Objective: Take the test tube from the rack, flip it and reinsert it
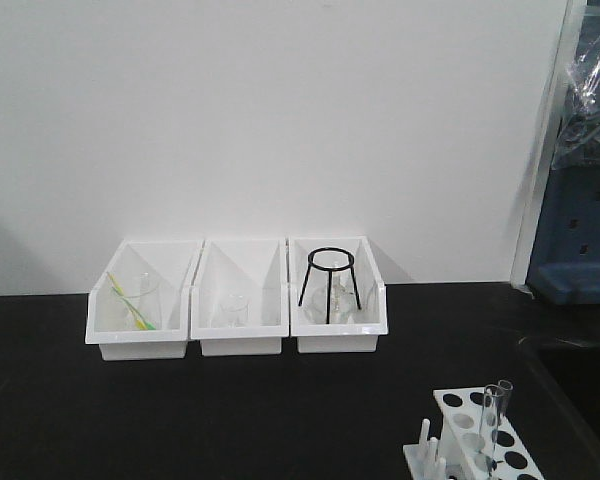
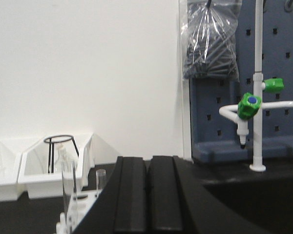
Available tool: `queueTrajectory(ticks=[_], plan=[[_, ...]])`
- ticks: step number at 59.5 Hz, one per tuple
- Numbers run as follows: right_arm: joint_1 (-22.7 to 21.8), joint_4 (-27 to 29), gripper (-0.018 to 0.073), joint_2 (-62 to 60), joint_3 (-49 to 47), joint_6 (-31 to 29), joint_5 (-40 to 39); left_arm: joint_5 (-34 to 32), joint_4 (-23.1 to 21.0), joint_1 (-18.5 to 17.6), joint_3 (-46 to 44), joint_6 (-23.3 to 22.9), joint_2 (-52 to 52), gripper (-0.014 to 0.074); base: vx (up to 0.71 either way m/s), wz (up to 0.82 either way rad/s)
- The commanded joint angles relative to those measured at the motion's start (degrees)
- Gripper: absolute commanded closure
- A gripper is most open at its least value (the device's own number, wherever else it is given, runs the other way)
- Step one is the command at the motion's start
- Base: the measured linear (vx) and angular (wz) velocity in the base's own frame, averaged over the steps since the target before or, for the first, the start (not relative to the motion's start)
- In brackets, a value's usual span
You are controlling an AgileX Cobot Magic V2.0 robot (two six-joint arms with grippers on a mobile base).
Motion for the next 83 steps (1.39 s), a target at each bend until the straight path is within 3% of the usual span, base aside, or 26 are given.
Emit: queueTrajectory(ticks=[1, 10, 21, 31, 48, 58, 75, 83], plan=[[-0.3, -0.4, 0.0571, 1.2, -8.4, -0.9, -2.8, -4.5, -0.3, -0.5, 0.1, 0.0, -0.7, 0.0603, 0.00, 0.00], [-0.3, -0.6, 0.0571, 12.7, -23.9, -4.5, 2.2, -4.5, -0.3, -0.5, 0.1, 0.0, -0.7, 0.0603, 0.00, 0.00], [-0.3, -0.5, 0.0571, 28.8, -34.8, -4.7, 4.5, -4.5, -0.3, -0.5, 0.1, 0.0, -0.7, 0.0603, 0.00, 0.00], [-0.3, 0.1, 0.0571, 36.6, -36.7, -4.4, 3.5, -4.5, -0.3, -0.5, 0.1, 0.0, -0.7, 0.0603, 0.00, 0.00], [-0.3, -0.6, 0.0539, 38.7, -36.6, -4.7, 3.4, -4.5, -0.3, -0.5, 0.1, 0.0, -0.7, 0.0603, 0.00, 0.00], [-0.3, -0.8, 0.0384, 38.7, -36.6, -6.2, 3.4, -4.5, -0.3, -0.5, 0.1, 0.0, -0.7, 0.0603, 0.00, 0.00], [-0.3, -0.1, -0.0108, 39.6, -36.6, -7.6, 3.2, -4.5, -0.3, -0.5, 0.1, 0.0, -0.7, 0.0603, 0.00, 0.00], [-0.2, 2.0, -0.0169, 39.6, -36.5, -5.7, 2.7, -4.5, -0.3, -0.5, 0.1, 0.0, -0.7, 0.0603, 0.00, 0.00]])
